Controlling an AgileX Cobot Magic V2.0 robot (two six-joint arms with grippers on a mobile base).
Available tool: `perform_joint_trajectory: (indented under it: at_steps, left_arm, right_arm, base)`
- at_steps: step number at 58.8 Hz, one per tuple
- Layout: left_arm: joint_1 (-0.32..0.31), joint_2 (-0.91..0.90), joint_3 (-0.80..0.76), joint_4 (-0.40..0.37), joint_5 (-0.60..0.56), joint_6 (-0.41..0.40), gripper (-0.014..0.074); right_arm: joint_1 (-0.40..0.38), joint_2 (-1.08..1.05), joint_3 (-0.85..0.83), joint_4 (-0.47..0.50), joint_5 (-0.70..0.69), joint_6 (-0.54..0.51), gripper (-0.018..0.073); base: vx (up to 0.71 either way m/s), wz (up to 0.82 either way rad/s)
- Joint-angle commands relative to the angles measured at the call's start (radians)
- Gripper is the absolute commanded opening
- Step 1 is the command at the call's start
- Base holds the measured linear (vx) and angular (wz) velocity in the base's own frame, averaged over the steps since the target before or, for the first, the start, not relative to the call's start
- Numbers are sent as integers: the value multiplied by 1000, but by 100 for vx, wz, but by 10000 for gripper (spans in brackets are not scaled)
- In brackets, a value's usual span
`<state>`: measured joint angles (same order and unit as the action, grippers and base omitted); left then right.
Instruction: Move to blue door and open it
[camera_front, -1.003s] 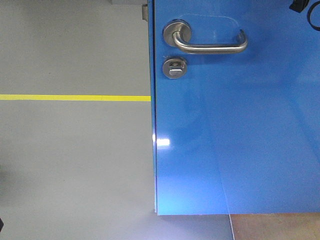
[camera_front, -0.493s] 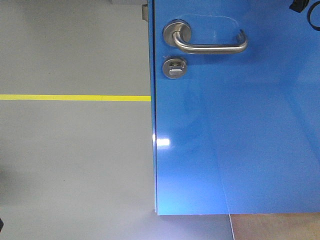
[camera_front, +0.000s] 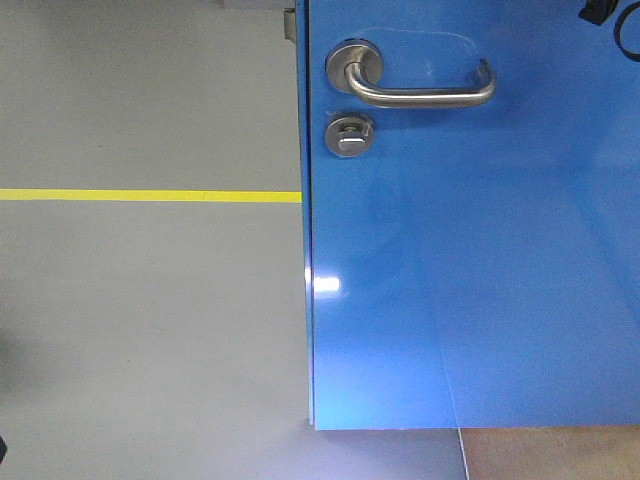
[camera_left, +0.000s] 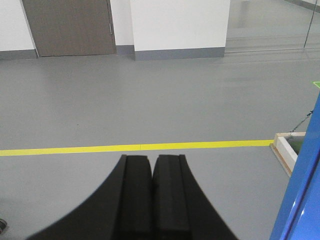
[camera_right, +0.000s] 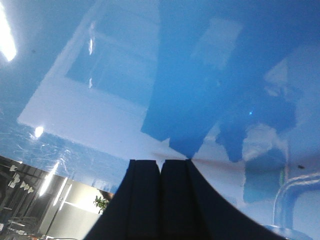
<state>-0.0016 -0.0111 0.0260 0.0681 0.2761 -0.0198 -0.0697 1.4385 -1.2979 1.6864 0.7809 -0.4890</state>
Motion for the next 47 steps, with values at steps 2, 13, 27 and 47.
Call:
perform_joint_trajectory:
  at_steps: [2, 13, 27, 47]
  left_arm:
    - [-6, -13, -25, -3, -85, -7, 73]
    - [-6, -13, -25, -3, -85, -7, 73]
    - [-6, -13, -25, -3, -85, -7, 73]
    - [-6, -13, -25, -3, -85, -7, 73]
  right_arm:
    - [-3, -29, -34, 64, -79, -38, 12]
    - [-2, -46, -37, -56, -144, -217, 12]
    - [-2, -136, -81, -550, -193, -333, 12]
    - [-2, -404, -82, -1281, -148, 211, 12]
  base:
    - [0, 0]
    - [0, 0]
    - [0, 0]
    - [0, 0]
